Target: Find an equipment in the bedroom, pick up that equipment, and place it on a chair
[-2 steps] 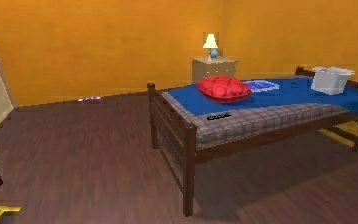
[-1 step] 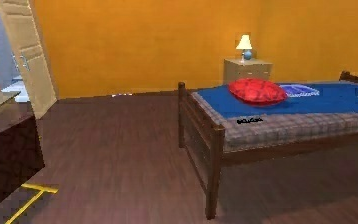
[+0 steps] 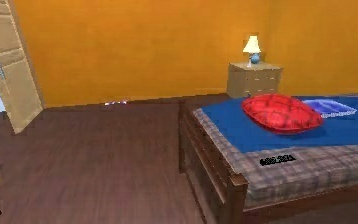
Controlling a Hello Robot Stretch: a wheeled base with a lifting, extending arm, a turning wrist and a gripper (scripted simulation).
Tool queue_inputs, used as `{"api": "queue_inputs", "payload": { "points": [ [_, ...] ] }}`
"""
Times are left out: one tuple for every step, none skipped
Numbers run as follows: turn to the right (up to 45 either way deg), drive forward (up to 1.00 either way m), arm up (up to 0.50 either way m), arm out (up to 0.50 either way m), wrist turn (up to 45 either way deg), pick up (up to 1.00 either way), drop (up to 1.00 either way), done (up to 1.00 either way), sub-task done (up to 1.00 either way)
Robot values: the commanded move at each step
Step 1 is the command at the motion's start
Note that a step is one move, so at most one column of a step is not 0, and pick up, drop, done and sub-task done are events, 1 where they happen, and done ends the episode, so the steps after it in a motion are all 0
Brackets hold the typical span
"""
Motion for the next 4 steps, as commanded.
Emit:
{"api": "queue_inputs", "payload": {
  "points": [
    [-45.0, 0.0, 0.0, 0.0, 0.0, 0.0, 0.0, 0.0, 0.0],
    [-6.0, 0.0, 0.0, 0.0, 0.0, 0.0, 0.0, 0.0, 0.0],
    [0.0, 0.5, 0.0, 0.0, 0.0, 0.0, 0.0, 0.0, 0.0],
    [36.0, 0.0, 0.0, 0.0, 0.0, 0.0, 0.0, 0.0, 0.0]
  ]
}}
